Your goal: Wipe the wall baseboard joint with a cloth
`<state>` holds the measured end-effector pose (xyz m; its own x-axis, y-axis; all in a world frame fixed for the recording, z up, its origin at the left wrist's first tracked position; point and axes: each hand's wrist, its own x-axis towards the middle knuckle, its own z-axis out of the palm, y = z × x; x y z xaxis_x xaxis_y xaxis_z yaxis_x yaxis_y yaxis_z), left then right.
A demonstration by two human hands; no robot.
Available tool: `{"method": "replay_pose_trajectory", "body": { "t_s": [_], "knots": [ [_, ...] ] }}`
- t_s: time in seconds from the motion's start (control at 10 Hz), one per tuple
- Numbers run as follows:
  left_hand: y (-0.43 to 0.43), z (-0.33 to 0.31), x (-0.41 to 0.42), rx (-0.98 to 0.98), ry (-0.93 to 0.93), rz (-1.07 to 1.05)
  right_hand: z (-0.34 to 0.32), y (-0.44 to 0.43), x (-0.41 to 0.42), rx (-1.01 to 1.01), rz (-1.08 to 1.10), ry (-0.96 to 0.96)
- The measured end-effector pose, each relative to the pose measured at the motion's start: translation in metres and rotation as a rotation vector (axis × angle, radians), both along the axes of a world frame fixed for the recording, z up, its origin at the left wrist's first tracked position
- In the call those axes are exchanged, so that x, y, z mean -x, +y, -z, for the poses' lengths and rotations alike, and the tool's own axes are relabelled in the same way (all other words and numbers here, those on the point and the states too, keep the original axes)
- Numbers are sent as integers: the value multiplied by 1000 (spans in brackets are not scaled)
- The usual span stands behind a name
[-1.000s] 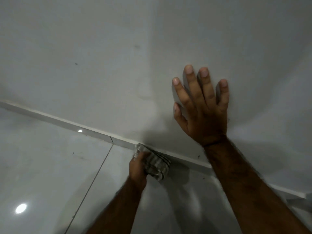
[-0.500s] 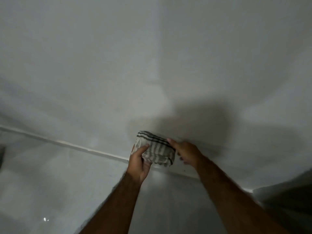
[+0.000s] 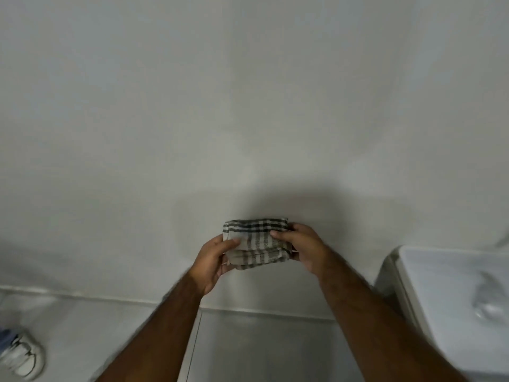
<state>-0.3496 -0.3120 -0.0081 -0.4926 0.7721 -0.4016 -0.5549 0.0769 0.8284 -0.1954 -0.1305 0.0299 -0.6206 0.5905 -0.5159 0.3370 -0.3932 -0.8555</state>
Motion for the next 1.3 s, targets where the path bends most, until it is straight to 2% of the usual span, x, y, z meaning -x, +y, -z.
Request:
{"method": "replay_pose_trajectory", "body": {
  "t_s": [0.2,0.4,0.5,0.7,0.8,0.9,1.0,1.2,1.3],
  "knots": [
    [58,-89,-37,38,218,156,-80,26,-66,-117,158,42],
    [143,-123,-103,71,427,339,-98,57,-165,-161,401,-13],
    [190,-121,-149,98,537,432,-84,72,-223,-182,499,-104],
    [267,-79,-243,126,805,605,-32,94,-319,-182,630,-313],
    [294,-52,-283,158,1043,729,-1,99,-354,-131,681,-418],
    [314,-23,-315,208,1108,854,30,104,-376,-39,683,-515],
    [328,4,-341,268,1223,948,55,109,-384,-34,569,-652],
    [336,19,-365,354,1461,1062,69,120,-378,-167,329,-857],
    [324,14,-357,301,1756,938,52,112,-371,-297,257,-1019]
  ]
}}
